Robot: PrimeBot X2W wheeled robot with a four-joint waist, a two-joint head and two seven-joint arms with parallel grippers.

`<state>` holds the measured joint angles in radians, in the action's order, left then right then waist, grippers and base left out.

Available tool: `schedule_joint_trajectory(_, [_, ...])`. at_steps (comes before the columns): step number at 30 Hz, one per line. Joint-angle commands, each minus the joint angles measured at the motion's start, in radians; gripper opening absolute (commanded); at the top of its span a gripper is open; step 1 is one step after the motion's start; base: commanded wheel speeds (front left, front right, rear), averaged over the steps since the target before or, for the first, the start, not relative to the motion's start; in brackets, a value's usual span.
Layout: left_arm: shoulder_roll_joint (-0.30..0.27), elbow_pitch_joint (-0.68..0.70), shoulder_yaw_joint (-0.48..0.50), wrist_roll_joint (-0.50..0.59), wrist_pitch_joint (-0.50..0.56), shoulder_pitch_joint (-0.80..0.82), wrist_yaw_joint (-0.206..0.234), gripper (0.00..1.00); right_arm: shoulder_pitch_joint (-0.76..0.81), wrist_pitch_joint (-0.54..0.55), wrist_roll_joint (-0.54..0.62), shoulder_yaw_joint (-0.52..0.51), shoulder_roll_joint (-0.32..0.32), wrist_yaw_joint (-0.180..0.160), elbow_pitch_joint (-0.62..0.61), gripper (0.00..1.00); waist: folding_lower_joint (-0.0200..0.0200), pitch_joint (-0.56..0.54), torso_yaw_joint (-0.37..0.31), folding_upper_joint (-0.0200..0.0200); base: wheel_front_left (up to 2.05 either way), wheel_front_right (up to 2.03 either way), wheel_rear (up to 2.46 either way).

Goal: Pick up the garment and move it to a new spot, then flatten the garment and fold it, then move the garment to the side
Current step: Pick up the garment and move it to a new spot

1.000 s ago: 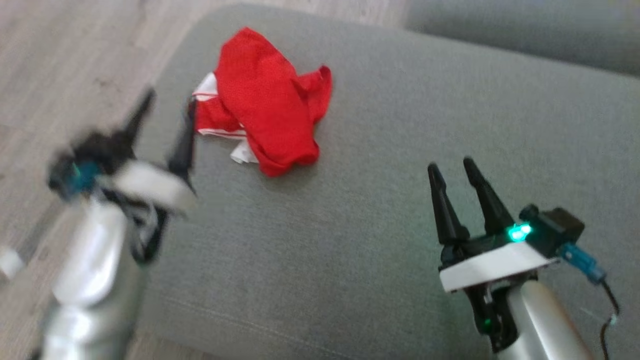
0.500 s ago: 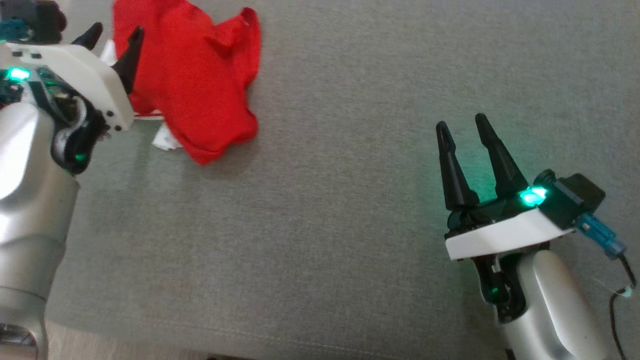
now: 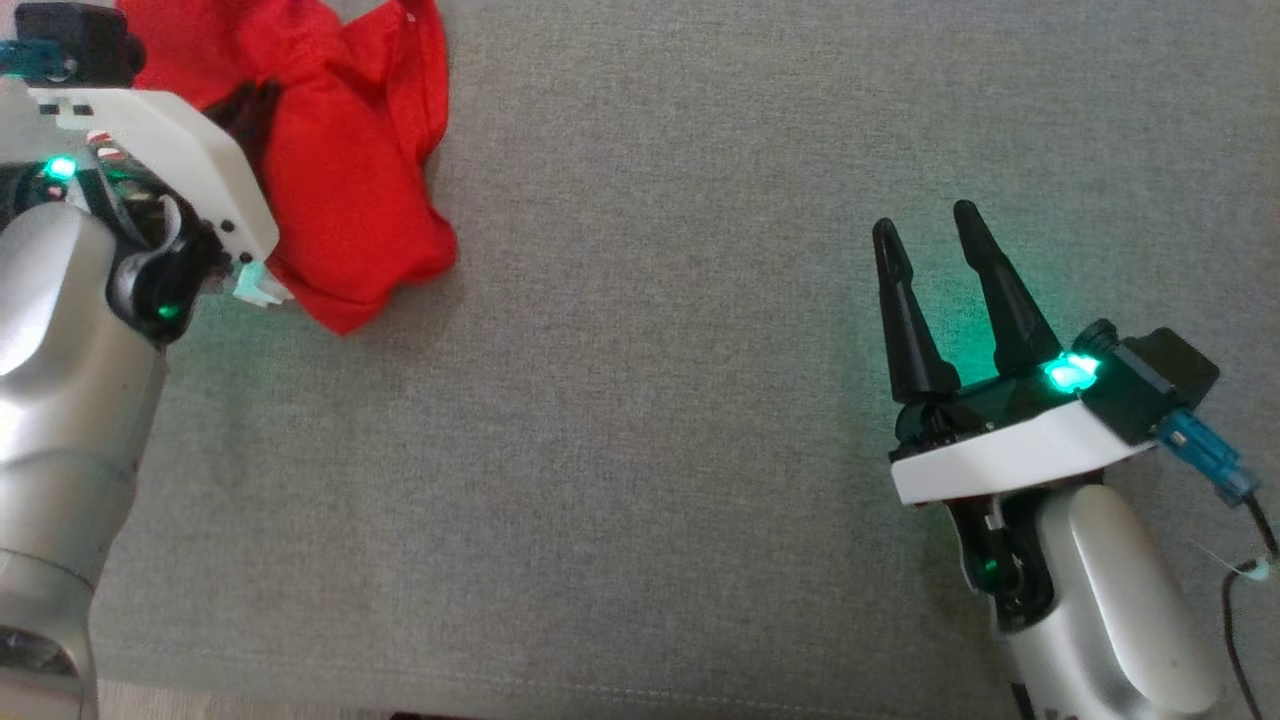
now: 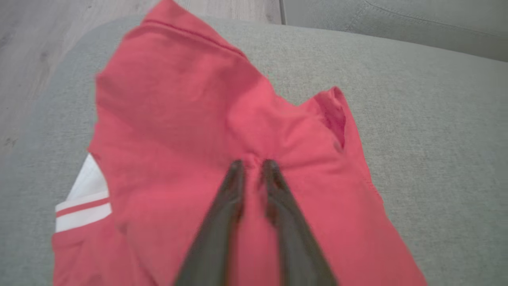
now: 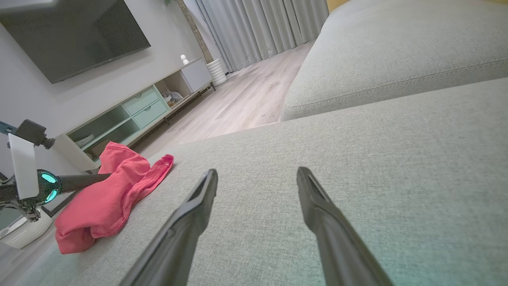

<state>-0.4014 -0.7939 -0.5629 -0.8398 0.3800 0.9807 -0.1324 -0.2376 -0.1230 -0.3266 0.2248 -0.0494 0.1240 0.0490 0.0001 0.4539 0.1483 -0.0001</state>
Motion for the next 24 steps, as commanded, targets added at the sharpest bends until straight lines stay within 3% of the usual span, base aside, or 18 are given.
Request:
schedule_joint_trajectory(1, [-0.061, 0.025, 0.022, -0.01, -0.028, 0.061, 0.002, 0.0, -0.014, -0.001, 0.005, 0.024, -0.001, 0.007, -0.031, 1.0, -0.0001, -0.004, 0.0, 0.0001, 0.0, 0.0, 0.0])
schedule_joint_trajectory(13, [-0.053, 0.102, -0.07, -0.019, -0.349, 0.155, 0.002, 0.0, -0.001, -0.03, -0.041, 0.036, -0.001, 0.007, 0.021, 1.0, -0.0001, -0.136, 0.001, 0.0001, 0.0, 0.0, 0.0])
schedule_joint_trajectory(18, [0.012, 0.161, -0.144, -0.009, -0.404, 0.133, 0.002, 0.0, 0.015, -0.046, -0.07, 0.035, -0.001, 0.007, 0.042, 1.0, -0.0001, -0.204, -0.007, 0.0001, 0.0, 0.0, 0.0])
schedule_joint_trajectory(24, [0.145, 0.221, -0.204, -0.005, -0.453, 0.073, 0.014, 0.0, 0.02, -0.049, -0.088, 0.044, -0.001, 0.007, 0.048, 1.0, -0.0001, -0.241, -0.039, 0.0001, 0.0, 0.0, 0.0])
